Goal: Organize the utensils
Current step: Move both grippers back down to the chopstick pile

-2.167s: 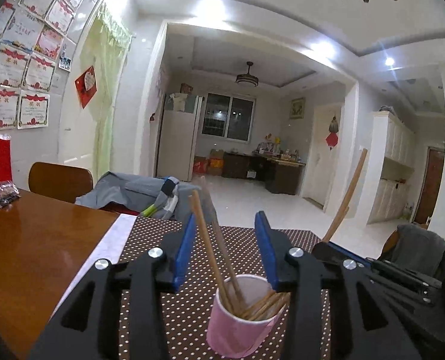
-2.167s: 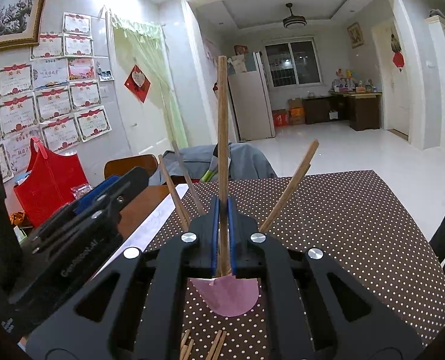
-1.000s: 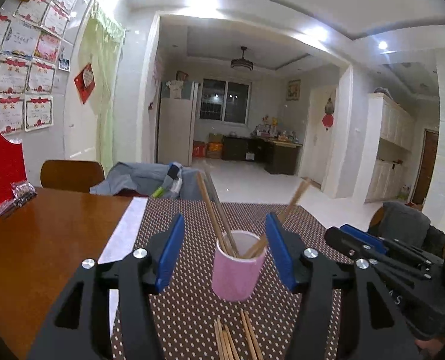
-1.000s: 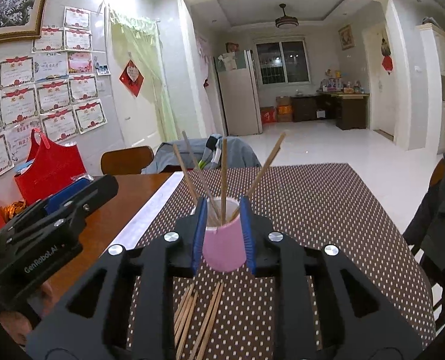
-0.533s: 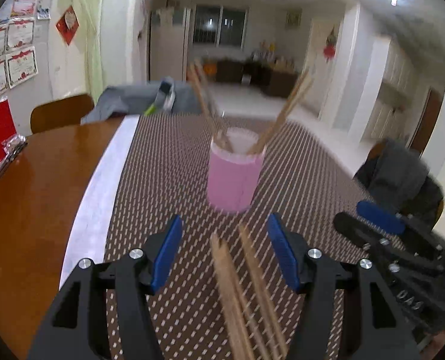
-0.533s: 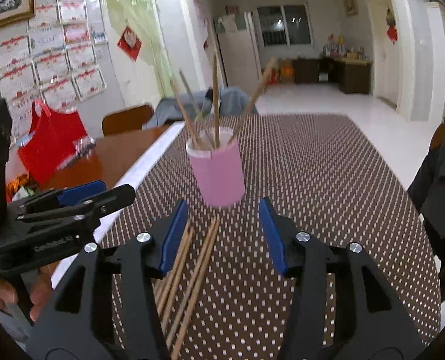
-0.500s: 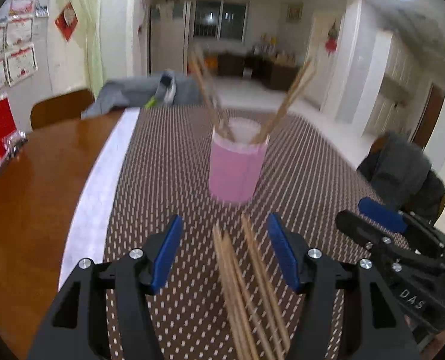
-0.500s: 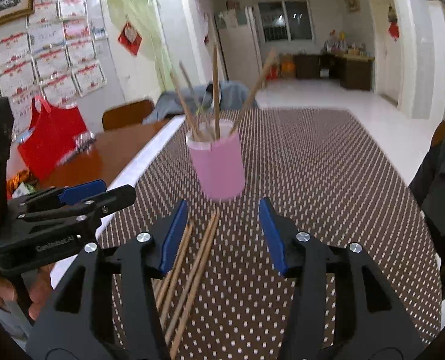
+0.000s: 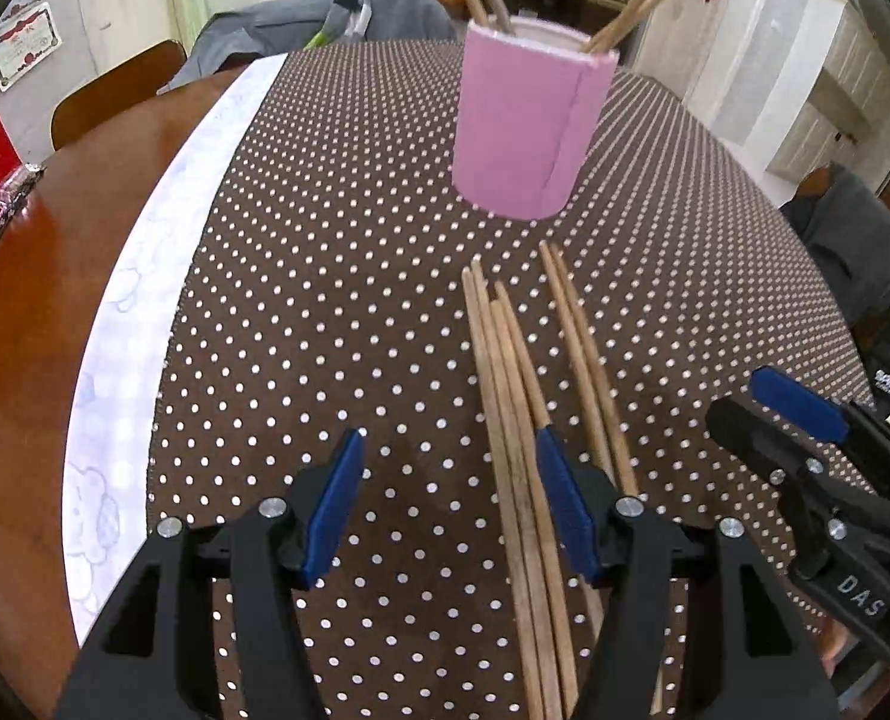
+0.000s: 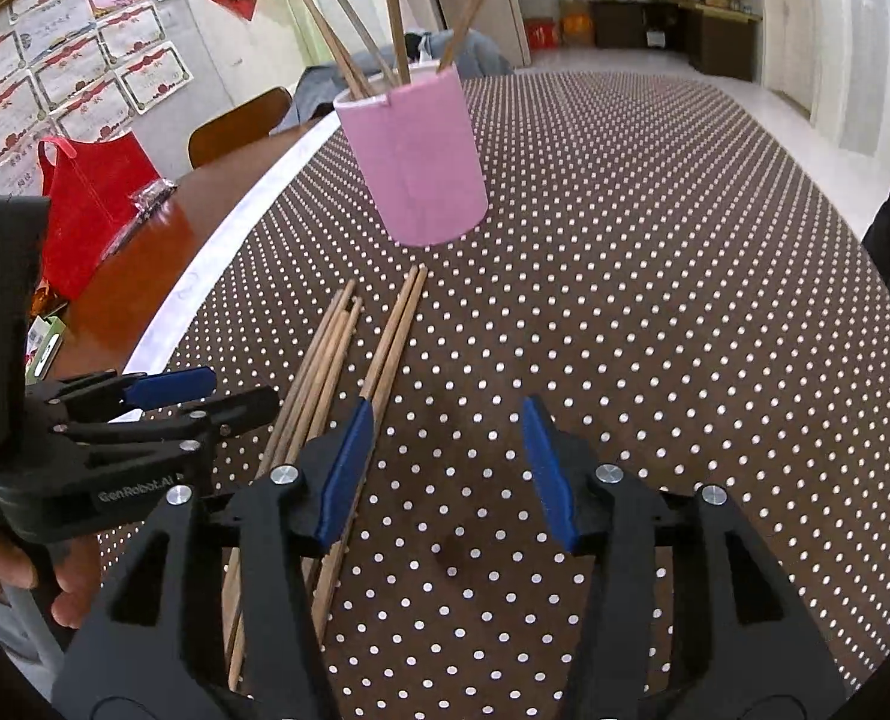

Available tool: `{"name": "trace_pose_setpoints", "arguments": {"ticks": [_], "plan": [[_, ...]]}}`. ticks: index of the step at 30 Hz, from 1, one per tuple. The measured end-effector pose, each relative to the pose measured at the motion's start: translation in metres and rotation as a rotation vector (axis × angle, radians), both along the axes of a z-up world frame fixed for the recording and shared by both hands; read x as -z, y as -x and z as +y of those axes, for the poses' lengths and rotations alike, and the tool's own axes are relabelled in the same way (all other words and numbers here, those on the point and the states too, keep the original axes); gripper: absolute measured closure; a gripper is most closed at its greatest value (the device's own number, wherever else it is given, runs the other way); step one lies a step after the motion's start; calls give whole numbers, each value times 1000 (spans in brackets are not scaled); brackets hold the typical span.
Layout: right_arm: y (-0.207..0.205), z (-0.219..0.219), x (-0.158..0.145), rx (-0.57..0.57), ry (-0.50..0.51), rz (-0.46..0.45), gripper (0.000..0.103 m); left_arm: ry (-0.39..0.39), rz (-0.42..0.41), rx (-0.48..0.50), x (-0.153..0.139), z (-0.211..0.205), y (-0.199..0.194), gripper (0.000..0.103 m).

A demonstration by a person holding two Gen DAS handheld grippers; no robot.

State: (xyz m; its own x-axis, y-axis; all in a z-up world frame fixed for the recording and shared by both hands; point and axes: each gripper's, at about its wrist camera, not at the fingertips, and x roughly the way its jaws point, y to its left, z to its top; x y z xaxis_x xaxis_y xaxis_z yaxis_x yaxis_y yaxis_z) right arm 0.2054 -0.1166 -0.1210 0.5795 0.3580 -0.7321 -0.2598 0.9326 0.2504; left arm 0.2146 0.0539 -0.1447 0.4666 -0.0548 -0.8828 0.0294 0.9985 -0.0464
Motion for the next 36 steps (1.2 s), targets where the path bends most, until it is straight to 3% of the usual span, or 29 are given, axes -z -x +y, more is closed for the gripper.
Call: {"name": "trace_pose_setpoints", "arguments": {"ticks": [18, 25, 29, 36], "plan": [[-14, 10, 6, -28, 6, 50, 50, -63, 25, -3, 11, 4, -15, 44], [-27, 27, 12, -66, 65, 143, 50, -57, 36, -18, 11, 3, -19, 44], [-36, 33, 13, -71, 83, 166, 50, -59, 35, -26, 15, 9, -18, 60], [-45, 52, 13, -87, 148, 166, 50, -48, 22, -28, 13, 10, -15, 61]]}}
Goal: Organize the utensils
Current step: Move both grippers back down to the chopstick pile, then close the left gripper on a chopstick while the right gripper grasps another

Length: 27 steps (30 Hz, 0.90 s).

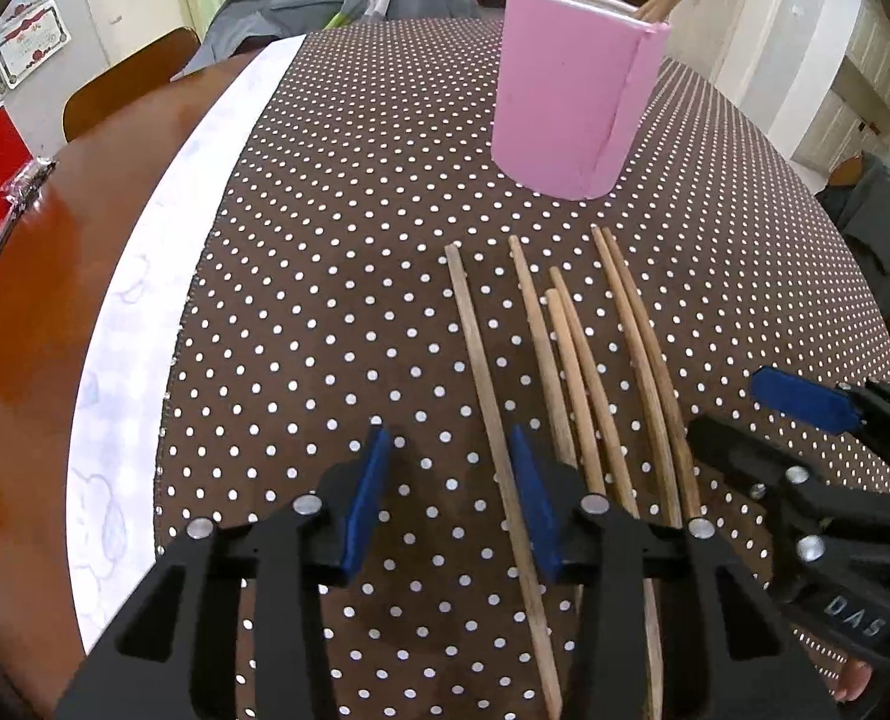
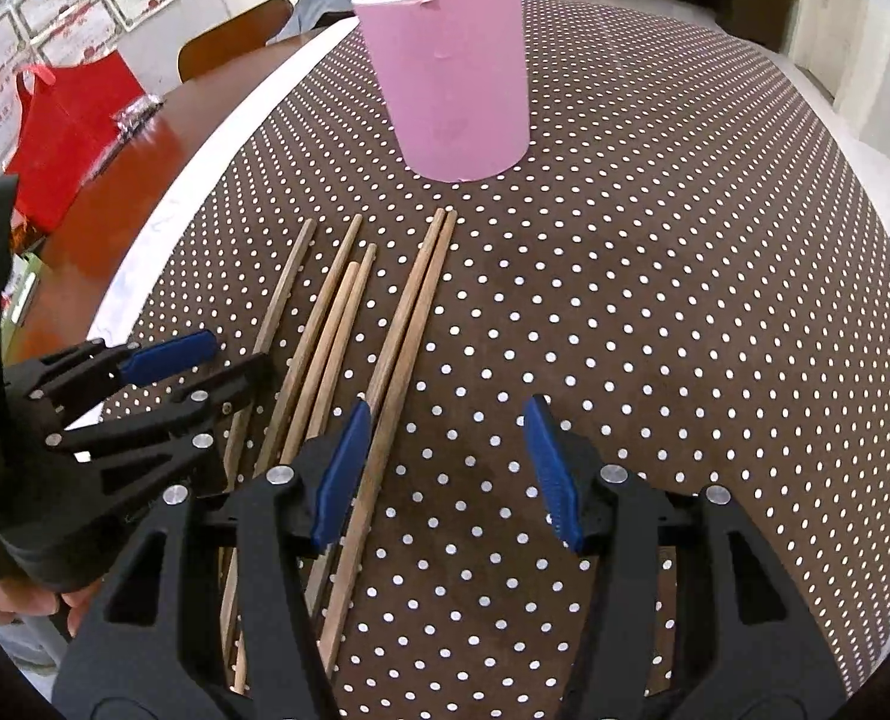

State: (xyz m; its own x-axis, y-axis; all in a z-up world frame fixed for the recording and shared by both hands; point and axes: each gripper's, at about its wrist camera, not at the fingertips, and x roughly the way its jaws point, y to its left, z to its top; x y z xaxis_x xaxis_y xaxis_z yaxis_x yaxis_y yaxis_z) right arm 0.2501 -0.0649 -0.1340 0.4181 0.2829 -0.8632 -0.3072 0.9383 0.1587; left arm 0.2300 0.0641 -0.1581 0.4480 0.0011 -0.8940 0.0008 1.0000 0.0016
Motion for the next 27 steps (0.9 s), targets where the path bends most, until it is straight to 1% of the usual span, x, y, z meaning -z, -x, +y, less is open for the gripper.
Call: {"name": "trace_pose_setpoints", "arguments": {"ticks": [5, 7, 12, 14, 16, 17, 18, 20, 22, 23, 27], "plan": [[-3, 13, 6, -6, 88, -13, 50, 5, -10, -2, 0, 2, -1, 61], [-6, 17, 7, -6, 88, -13, 50, -2, -13, -3, 1, 2, -2, 62], [-15, 33, 8, -19, 117, -1, 50, -11, -15, -12, 1, 4, -7, 73], [-20, 42, 10, -28, 161, 2, 50, -12, -14, -18, 1, 5, -9, 77], [-22, 48, 11, -35, 182, 8, 50, -8, -12, -21, 1, 6, -10, 81], [-23, 52, 12, -39, 184, 14, 54, -8, -11, -22, 1, 7, -11, 86], [-25, 54, 11, -46, 180, 18, 64, -3, -9, -25, 1, 9, -12, 92], [-28, 57, 10, -50, 178, 21, 76, 15, -7, -33, 0, 13, -13, 94], [-32, 58, 9, -47, 172, 24, 84, 40, -11, -40, 0, 15, -12, 97], [-33, 56, 9, -42, 167, 23, 90, 49, -15, -39, 0, 15, -12, 97], [-34, 34, 6, -31, 89, 37, 94, 93, -33, -45, -1, 15, -9, 97]]}}
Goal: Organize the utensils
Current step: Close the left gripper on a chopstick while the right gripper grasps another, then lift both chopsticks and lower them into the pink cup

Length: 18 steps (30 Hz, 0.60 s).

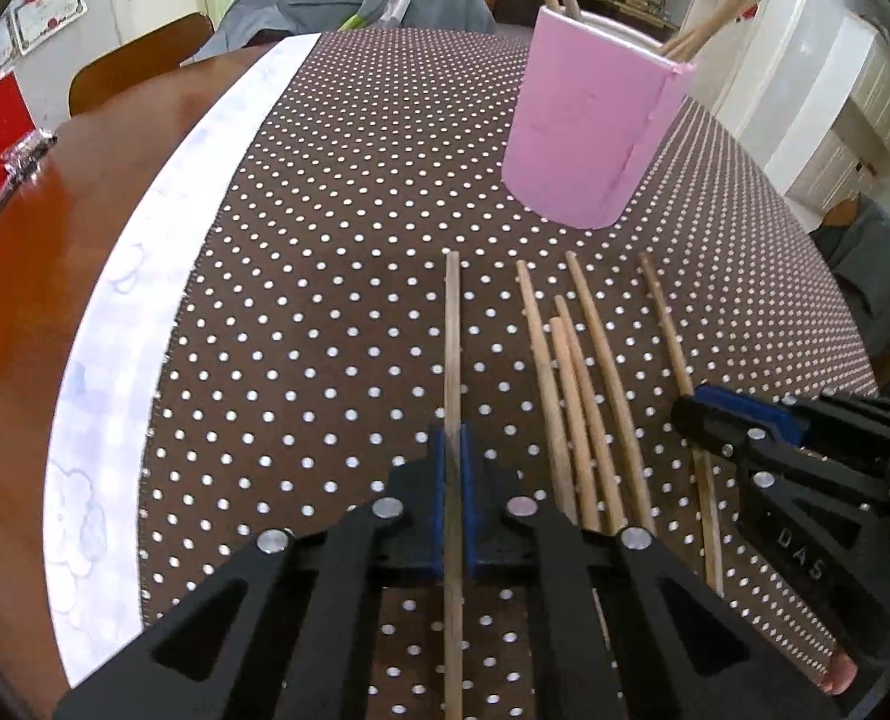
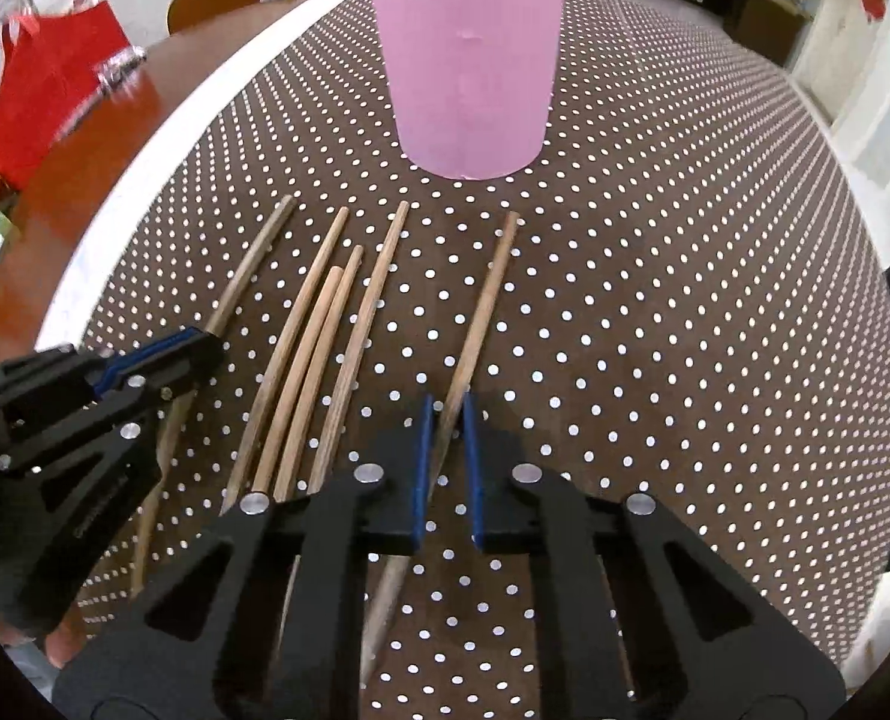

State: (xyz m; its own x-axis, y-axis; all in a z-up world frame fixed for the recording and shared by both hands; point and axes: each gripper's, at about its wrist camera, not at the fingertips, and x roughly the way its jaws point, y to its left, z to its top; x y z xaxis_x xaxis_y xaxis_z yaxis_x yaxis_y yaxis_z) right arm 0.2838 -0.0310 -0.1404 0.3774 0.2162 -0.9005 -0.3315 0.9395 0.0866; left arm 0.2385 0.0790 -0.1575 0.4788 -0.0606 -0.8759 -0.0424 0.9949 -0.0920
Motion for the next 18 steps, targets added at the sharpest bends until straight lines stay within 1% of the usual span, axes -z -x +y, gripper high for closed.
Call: {"name": "trace_pose_setpoints", "arguments": {"ticks": [4, 9, 13, 15, 18], "plan": [[2, -19, -1, 0, -100, -1, 97, 37, -46, -1, -10, -1, 4, 97], [12, -47, -13, 15, -195, -61, 97, 100, -169, 27, -38, -3, 16, 97], [27, -65, -38, 21, -280, -167, 97, 150, -274, 67, -62, -9, 27, 98], [37, -77, -53, 27, -324, -224, 97, 168, -339, 97, -77, -14, 33, 97], [48, -84, -77, 34, -380, -303, 97, 190, -442, 133, -100, -20, 40, 97]]}}
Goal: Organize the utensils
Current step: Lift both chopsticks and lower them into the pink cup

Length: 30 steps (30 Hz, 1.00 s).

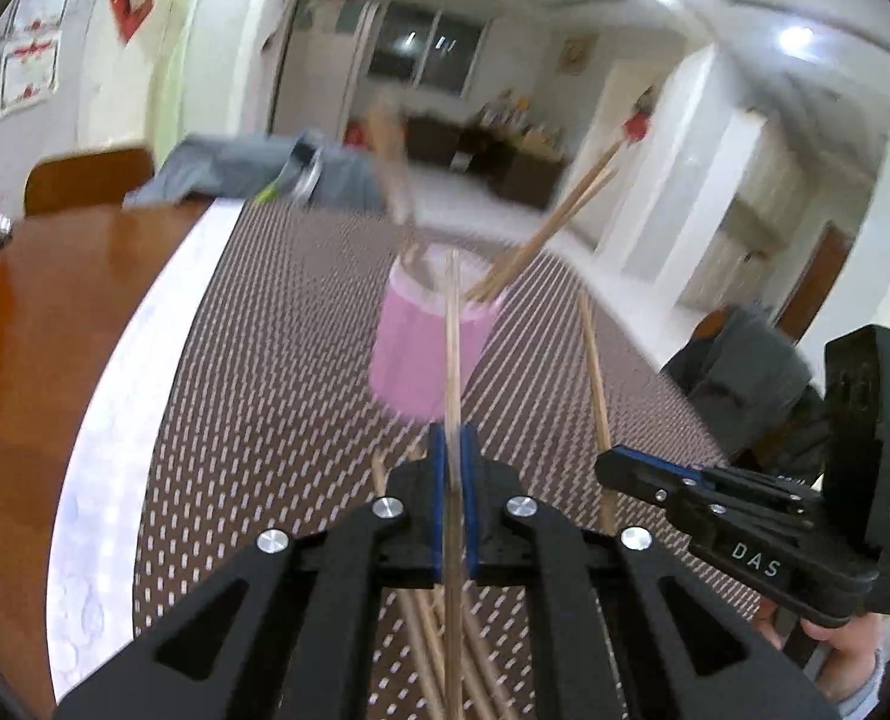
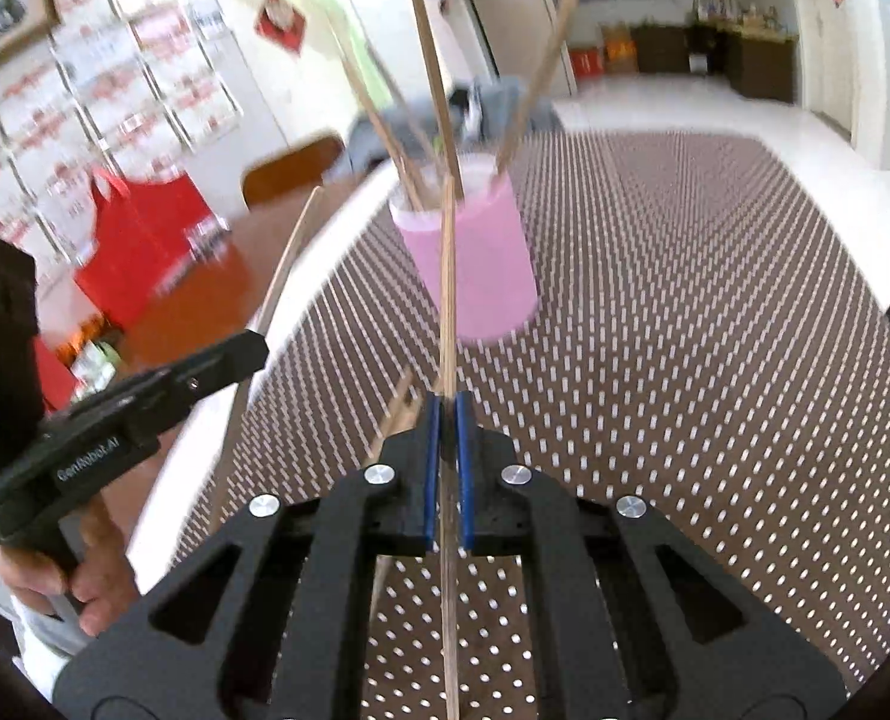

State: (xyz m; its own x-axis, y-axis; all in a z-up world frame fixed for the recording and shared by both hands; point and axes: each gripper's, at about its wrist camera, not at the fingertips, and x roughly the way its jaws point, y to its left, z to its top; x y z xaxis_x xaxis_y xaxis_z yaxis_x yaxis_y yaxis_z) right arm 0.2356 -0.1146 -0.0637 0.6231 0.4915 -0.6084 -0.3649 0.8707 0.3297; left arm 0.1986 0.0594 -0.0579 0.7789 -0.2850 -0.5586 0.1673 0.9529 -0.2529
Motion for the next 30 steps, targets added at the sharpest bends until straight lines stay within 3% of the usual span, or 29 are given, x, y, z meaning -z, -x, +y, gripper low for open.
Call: {"name": "trace_pose_setpoints", "arguments": {"ticks": [9, 18, 23, 30], "plan": [[6, -22, -59, 58, -130, -230, 97, 44, -353, -30, -42, -10, 6, 97], [0, -22, -92, 178, -121, -482, 97, 102, -512, -99, -57, -6, -34, 97], [-26, -17, -98, 212, -137, -552, 97, 110, -590, -129, -61, -7, -62, 97], [-50, -8, -101, 228, -137, -624, 97, 44, -666, -179, -64, -15, -100, 97]]}}
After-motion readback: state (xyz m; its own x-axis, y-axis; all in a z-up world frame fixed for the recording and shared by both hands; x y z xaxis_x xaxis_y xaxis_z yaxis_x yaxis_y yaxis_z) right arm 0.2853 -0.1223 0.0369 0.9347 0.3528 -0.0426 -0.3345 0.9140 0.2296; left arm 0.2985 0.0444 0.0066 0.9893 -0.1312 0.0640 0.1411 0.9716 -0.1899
